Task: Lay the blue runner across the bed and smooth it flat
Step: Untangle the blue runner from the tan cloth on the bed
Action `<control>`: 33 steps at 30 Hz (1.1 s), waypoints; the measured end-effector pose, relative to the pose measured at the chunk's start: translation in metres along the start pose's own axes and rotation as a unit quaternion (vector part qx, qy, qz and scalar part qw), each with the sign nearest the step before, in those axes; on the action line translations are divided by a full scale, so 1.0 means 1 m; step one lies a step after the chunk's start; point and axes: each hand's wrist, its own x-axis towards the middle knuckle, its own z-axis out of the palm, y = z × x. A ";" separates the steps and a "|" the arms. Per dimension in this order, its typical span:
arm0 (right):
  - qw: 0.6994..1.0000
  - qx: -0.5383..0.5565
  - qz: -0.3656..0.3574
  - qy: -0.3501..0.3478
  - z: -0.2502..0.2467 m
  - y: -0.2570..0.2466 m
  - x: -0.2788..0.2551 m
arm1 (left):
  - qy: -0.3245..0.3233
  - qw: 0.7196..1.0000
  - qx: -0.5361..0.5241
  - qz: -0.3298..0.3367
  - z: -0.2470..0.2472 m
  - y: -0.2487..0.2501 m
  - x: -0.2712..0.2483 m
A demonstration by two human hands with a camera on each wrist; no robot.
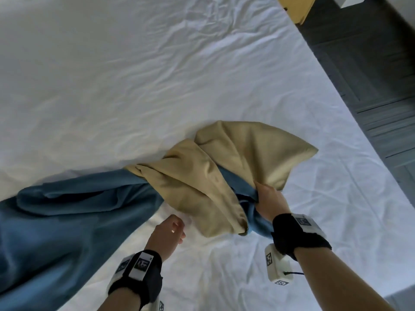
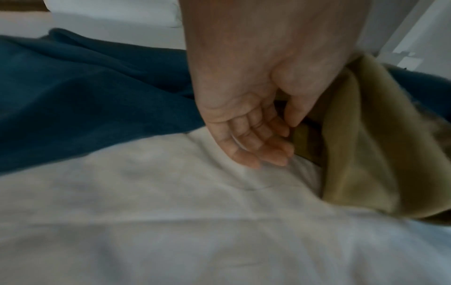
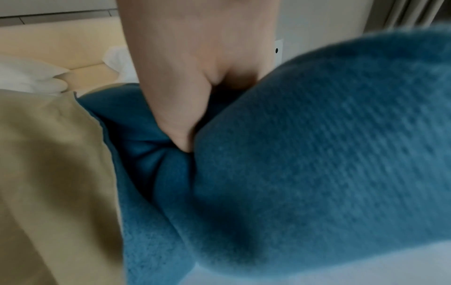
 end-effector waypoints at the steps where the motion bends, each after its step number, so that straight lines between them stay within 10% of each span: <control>1: 1.000 0.006 0.005 -0.010 0.003 -0.001 -0.006 | -0.001 1.000 -0.007 -0.003 0.004 0.005 0.004; 14: 0.998 0.009 -0.055 -0.001 -0.003 0.032 -0.011 | 0.023 0.998 -0.019 -0.051 0.036 0.039 0.014; 23: 0.974 -0.127 -0.112 0.149 -0.186 0.164 0.048 | 0.129 0.986 -0.019 0.107 0.118 0.164 0.010; 27: 0.960 -0.174 -0.062 0.212 -0.241 0.231 0.063 | 0.149 0.978 -0.098 0.111 0.150 0.198 0.010; 31: 0.950 -0.256 0.167 0.060 -0.228 0.267 0.062 | 0.142 0.985 -0.056 0.079 0.164 0.191 0.004; 33: 0.952 -0.255 0.167 0.035 -0.214 0.269 0.056 | 0.134 0.989 -0.035 0.059 0.166 0.179 -0.002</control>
